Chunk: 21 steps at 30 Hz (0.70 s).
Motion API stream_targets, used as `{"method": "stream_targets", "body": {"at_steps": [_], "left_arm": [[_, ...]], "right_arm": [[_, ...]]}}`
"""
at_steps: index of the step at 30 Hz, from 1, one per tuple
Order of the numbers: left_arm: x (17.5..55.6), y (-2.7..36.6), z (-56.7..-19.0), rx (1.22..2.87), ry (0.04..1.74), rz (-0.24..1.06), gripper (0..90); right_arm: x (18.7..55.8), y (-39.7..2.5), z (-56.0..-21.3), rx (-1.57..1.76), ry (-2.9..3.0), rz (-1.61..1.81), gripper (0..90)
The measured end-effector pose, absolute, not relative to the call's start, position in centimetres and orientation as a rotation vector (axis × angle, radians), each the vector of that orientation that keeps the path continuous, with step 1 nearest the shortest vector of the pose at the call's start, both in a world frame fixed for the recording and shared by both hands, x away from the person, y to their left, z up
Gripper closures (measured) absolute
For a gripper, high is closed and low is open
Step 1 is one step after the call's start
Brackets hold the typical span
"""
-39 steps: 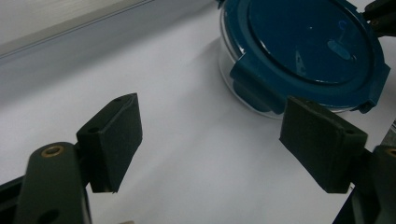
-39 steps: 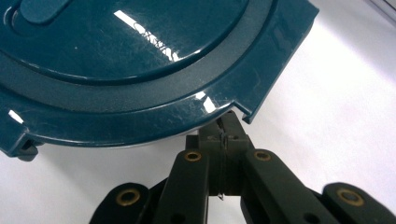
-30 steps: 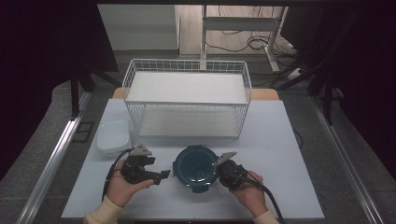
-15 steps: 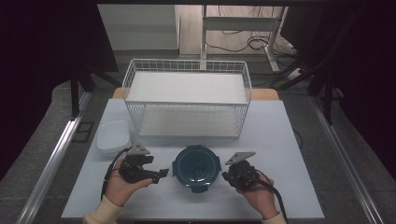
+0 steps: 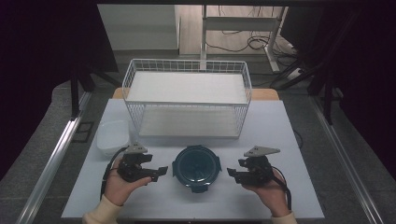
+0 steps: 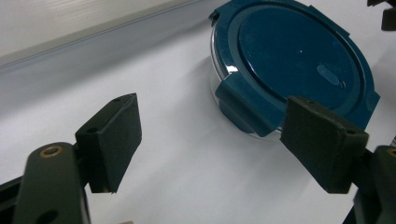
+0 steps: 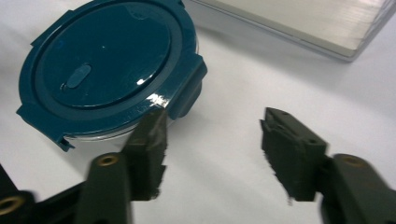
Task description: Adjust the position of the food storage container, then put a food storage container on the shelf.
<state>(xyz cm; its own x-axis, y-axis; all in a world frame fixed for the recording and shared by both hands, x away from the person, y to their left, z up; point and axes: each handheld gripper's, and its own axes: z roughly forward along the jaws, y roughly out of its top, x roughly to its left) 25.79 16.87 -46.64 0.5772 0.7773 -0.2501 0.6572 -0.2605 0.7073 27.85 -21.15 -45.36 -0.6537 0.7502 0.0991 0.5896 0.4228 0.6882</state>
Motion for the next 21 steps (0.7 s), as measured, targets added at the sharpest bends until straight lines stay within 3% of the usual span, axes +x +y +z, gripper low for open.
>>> {"method": "stream_targets", "body": {"at_steps": [12, 21], "left_arm": [[25.67, 17.43, -46.06, 1.923, 1.178, 0.183, 16.1], [25.94, 16.95, -46.25, 1.907, 1.209, 0.137, 11.7]], "right_arm": [[28.03, -21.02, -45.46, 1.218, 2.443, 1.12, 21.0], [28.0, -21.08, -45.54, 1.234, 2.452, 1.136, 19.1]]}}
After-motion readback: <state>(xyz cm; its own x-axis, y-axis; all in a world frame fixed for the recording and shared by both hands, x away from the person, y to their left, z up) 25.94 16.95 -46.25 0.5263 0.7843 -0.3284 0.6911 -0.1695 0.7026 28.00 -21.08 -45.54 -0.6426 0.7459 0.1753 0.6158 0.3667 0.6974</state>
